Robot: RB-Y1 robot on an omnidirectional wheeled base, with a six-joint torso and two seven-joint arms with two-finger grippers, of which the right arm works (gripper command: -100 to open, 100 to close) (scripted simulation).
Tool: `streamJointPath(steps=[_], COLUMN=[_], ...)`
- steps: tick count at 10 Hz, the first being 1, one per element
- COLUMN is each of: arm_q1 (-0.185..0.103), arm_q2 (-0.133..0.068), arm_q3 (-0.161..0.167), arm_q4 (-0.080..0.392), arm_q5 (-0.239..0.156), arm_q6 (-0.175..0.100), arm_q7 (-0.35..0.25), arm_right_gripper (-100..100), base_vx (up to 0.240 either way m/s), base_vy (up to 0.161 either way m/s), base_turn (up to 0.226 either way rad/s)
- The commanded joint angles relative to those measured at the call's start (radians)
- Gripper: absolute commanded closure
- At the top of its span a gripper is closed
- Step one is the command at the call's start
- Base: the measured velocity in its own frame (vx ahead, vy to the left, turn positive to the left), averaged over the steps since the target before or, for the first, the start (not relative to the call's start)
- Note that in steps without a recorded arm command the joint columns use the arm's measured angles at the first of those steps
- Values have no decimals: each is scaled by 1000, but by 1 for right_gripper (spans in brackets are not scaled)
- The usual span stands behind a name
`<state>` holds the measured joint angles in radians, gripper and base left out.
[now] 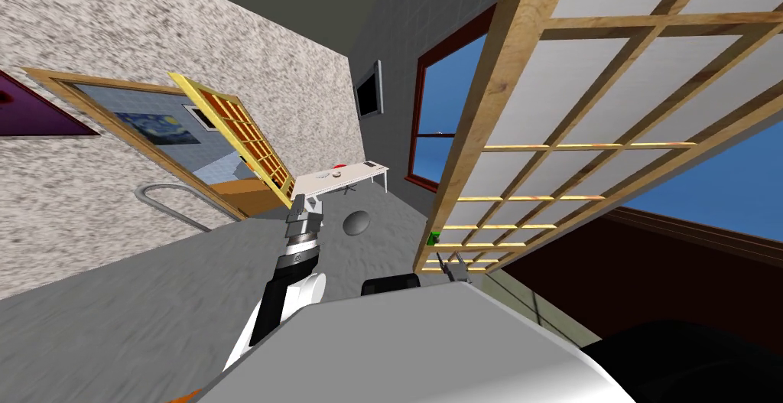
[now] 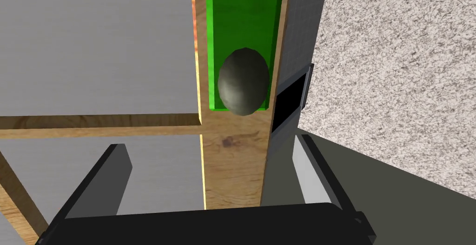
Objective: Push the door open
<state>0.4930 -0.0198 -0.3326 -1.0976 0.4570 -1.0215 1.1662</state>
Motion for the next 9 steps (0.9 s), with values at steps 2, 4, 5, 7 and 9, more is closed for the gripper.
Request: streamJointPath(steps=[2, 4, 5, 7, 9], arm_q1=[-23, -26, -26, -26, -26], arm_q2=[28, 36, 36, 36, 36], arm_q3=[-5, -7, -7, -7, -7], arm_q4=[1, 10, 10, 10, 10], arm_q5=[-3, -4, -4, -4, -4], arm_q6=[21, 15, 15, 15, 15], arm_q7=[5, 7, 7, 7, 7], arm_right_gripper=[-100, -100, 100, 100, 100], base_vx=[251, 134, -7, -34, -15], base_vy=[2, 0, 4, 2, -2], base_turn=[5, 25, -10, -2, 0])
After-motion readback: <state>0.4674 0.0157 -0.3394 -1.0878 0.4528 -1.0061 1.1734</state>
